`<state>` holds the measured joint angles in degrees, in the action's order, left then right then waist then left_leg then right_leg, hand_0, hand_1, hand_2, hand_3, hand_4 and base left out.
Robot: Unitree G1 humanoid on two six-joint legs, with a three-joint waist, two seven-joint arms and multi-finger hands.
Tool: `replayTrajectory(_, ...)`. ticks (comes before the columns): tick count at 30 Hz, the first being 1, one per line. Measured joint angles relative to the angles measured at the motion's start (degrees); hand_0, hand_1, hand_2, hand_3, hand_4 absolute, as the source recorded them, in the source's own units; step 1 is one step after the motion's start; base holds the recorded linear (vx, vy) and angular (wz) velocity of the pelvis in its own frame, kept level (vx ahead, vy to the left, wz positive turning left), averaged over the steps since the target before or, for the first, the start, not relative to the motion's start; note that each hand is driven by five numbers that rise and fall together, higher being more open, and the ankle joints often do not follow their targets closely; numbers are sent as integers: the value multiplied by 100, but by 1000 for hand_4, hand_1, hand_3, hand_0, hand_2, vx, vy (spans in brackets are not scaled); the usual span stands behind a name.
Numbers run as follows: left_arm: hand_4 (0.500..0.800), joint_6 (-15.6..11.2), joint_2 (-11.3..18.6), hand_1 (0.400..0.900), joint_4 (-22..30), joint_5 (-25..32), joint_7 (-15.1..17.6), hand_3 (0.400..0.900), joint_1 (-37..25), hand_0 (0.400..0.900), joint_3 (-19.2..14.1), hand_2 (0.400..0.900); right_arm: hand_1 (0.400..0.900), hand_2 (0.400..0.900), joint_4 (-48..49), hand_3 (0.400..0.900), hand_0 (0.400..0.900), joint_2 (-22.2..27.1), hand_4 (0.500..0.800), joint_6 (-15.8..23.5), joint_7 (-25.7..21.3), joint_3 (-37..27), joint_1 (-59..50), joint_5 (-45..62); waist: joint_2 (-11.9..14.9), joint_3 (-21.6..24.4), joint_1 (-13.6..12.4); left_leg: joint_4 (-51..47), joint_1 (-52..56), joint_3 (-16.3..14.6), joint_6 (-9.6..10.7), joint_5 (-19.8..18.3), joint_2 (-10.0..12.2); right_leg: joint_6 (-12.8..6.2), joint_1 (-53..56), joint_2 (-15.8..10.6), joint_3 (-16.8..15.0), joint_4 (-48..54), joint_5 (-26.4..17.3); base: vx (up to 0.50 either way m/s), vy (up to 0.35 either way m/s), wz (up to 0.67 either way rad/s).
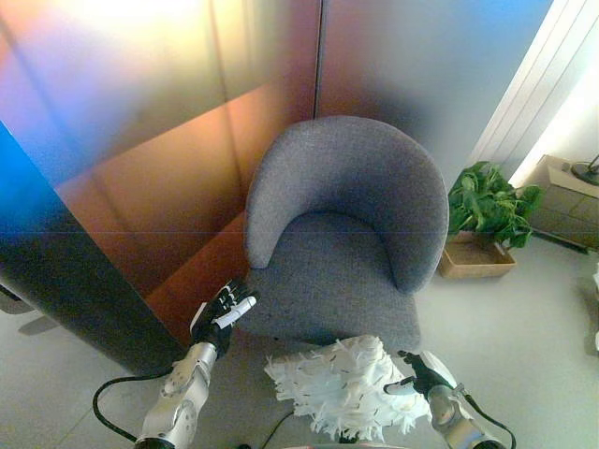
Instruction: Pick up the pillow and put it on the sofa.
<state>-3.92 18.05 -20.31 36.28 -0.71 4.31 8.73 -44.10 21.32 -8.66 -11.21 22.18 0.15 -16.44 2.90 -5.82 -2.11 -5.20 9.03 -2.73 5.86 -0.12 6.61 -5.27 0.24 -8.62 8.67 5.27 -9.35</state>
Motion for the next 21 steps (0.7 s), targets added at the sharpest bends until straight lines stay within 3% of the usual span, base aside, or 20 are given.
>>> replayTrajectory(17, 800, 0, 1, 900, -4, 11, -175, 900, 45, 900, 0, 900, 900, 900, -78, 900, 900, 0, 800, -4, 40, -1, 1, -12, 28, 23, 2, 0, 18, -16, 0, 0, 0, 0, 6, 4, -20, 0, 0, 32, -9, -2)
replayTrajectory(21, 800, 0, 4, 900, -6, 6, -175, 900, 153, 900, -1, 900, 900, 900, -78, 900, 900, 0, 800, -182, 55, -1, 5, -150, 26, 24, 0, -1, 14, -17, 1, -2, 0, 0, 0, 5, -22, 0, 0, 63, -17, -1)
